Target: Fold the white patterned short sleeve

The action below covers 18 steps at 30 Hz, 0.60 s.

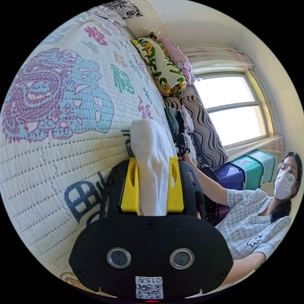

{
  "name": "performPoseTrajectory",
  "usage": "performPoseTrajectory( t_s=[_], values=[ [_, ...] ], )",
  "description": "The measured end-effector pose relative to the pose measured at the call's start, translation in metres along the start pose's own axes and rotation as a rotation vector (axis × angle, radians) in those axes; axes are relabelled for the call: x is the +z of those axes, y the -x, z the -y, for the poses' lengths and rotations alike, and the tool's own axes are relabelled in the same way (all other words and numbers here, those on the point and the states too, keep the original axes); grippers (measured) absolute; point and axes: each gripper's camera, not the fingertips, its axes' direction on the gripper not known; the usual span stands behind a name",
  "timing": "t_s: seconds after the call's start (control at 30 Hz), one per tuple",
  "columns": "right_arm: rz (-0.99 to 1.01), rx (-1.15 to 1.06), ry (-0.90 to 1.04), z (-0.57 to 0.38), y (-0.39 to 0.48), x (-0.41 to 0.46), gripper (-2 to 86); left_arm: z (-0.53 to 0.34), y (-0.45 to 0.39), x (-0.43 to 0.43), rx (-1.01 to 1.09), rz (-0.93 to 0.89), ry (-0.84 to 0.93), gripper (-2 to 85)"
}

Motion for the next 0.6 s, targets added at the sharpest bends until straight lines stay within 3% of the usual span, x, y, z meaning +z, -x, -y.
performPoseTrajectory(
  t_s=[0.07,0.23,0.43,0.6],
  values=[
    [-0.024,-0.031,-0.029,-0.008,0.008,0.006,2.8,-0.004,-0.015,-0.012,0.030,-0.018,0.000,3.5],
    [-0.054,-0.214,-0.067,-0.045,0.068,0.020,0.9,-0.041,-0.094,-0.066,0.225,-0.024,-0.082,1.3],
    [-0.098,-0.546,-0.077,-0.094,0.182,0.078,0.4,-0.115,-0.219,-0.157,0.501,0.055,-0.257,0.5],
    [-0.064,-0.788,-0.014,-0.121,0.268,0.175,0.4,-0.194,-0.317,-0.267,0.667,0.224,-0.447,0.2]
  ],
)
